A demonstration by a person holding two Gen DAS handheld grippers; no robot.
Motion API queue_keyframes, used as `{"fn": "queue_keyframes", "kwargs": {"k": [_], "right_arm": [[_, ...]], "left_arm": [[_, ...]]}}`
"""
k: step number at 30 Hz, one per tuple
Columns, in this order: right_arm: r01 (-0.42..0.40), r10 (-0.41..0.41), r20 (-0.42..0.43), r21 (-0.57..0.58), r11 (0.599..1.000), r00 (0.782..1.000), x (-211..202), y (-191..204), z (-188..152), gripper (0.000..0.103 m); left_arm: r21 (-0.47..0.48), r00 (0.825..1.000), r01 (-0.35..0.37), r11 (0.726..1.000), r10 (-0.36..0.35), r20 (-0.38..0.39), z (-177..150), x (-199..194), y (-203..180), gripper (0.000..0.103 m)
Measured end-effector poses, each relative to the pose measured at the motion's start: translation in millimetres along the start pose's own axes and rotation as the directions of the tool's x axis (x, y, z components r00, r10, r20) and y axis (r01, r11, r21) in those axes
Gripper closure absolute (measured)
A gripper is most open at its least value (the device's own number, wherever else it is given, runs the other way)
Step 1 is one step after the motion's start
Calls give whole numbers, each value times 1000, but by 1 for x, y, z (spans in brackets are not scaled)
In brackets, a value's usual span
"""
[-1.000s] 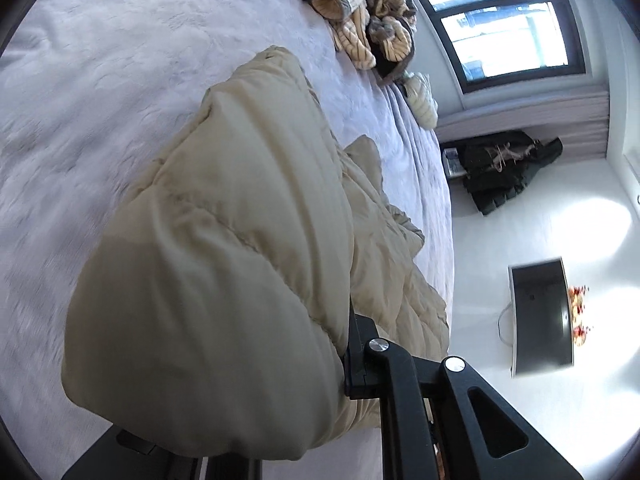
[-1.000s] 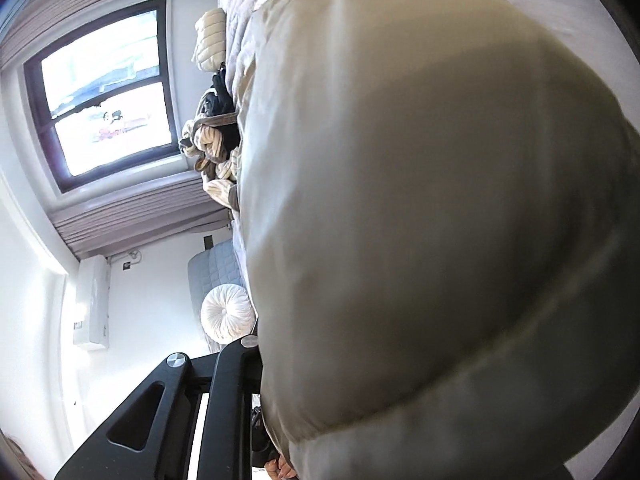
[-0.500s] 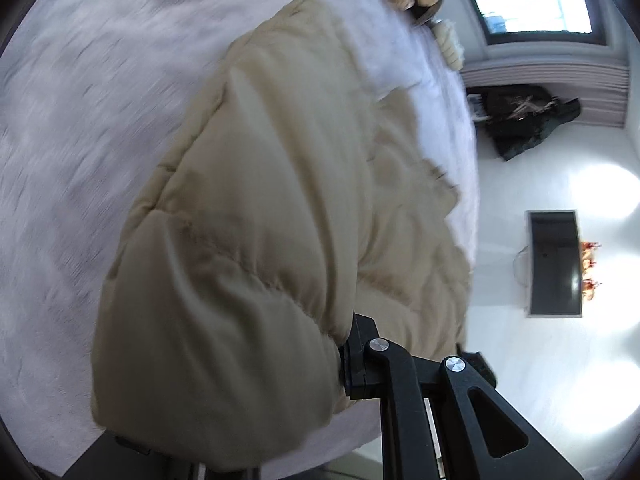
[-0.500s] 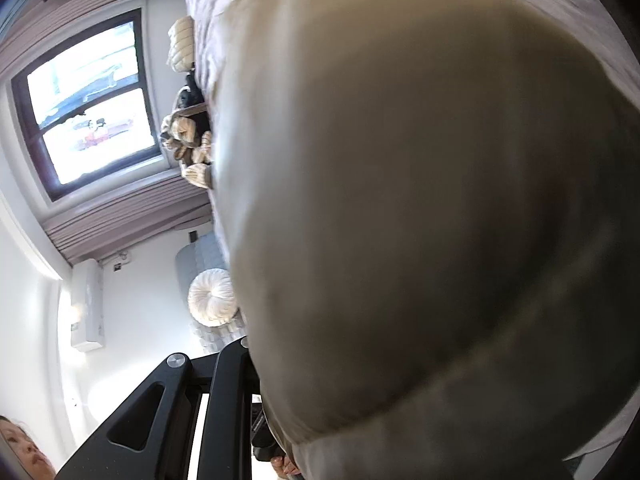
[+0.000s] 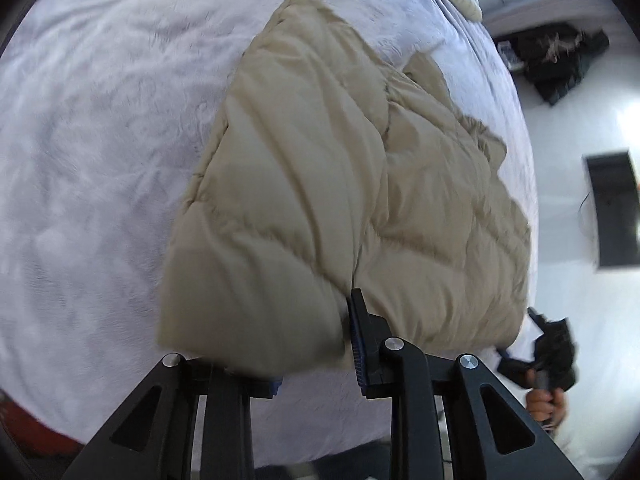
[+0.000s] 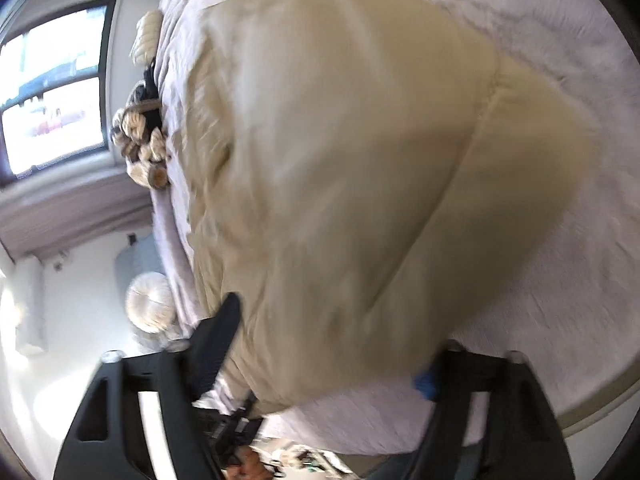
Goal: Fold large clothes
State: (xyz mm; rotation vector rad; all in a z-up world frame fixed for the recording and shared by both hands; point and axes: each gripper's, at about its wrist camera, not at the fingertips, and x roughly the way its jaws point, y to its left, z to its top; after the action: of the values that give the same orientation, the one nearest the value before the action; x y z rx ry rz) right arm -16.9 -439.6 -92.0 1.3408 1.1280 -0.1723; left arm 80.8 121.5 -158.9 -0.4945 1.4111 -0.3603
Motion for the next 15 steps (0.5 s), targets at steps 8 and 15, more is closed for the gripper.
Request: {"fn": "queue_keyframes", "kwargs": {"k": [8, 15], "right_arm": [[222, -226, 10, -233, 947, 974, -17, 52, -37, 14], [277, -300, 10, -417, 866, 954, 14, 105, -67, 0]], "left_arm": [[82, 993, -119, 989, 119, 10, -11, -40, -6, 76], [111, 964, -249, 962, 235, 125, -5, -61, -5, 2]]}}
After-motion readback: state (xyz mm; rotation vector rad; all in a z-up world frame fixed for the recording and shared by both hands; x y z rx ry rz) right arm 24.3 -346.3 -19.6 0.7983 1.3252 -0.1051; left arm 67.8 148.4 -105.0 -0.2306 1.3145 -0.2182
